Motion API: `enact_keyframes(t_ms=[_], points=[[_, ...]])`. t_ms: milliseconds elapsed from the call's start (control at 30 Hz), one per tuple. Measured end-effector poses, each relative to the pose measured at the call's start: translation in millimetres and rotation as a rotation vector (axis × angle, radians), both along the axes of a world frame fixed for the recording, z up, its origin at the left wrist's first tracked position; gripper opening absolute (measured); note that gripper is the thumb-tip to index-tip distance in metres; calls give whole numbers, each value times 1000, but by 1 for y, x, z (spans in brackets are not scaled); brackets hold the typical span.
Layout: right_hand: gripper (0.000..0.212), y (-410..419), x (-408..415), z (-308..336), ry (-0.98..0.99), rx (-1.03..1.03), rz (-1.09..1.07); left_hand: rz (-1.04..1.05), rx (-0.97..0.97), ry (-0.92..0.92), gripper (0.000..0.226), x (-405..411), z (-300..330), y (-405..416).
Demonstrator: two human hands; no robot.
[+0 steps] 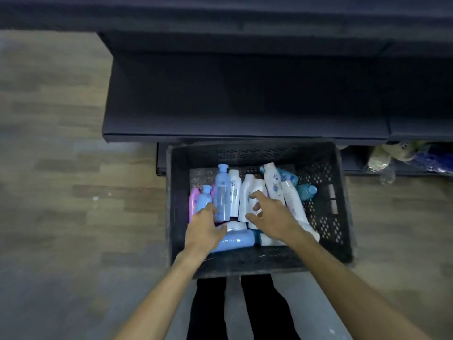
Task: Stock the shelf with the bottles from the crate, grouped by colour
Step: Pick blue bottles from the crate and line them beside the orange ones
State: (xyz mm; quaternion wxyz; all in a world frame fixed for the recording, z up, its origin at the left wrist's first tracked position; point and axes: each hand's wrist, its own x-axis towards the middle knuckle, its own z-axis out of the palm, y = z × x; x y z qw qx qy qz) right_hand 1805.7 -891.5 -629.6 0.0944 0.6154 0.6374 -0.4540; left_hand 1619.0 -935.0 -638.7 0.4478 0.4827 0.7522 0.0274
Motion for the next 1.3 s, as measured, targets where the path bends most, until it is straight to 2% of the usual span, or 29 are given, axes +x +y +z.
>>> enact_keyframes(t_ms=[200,333,600,633,767,833,1033,1167,1300], points=[[51,-9,-1,-87,21,-34,-80,-48,-38,46,27,15,-94,12],[48,-7,0,-130,27,-43,-96,-31,73,156,30,29,-151,24],[48,-10,5,-172,53,-28,-175,-216,-27,555,80,58,-220,39],[47,-10,3,-174,56,-25,-189,-230,-55,557,79,59,-222,41],[45,-7,2,-178,74,-2,-226,-174,-132,564,48,59,-224,54],[45,-4,4,-178,78,8,-235,-87,-169,573,57,59,-219,61],[43,8,24,-173,60,-2,-266,83,-127,291,71,46,-211,62],[47,24,20,-166,88,-14,-166,79,-100,147,61,37,-196,46],[66,41,8,-157,254,-136,-241,164,-47,-178,52,32,-176,34]])
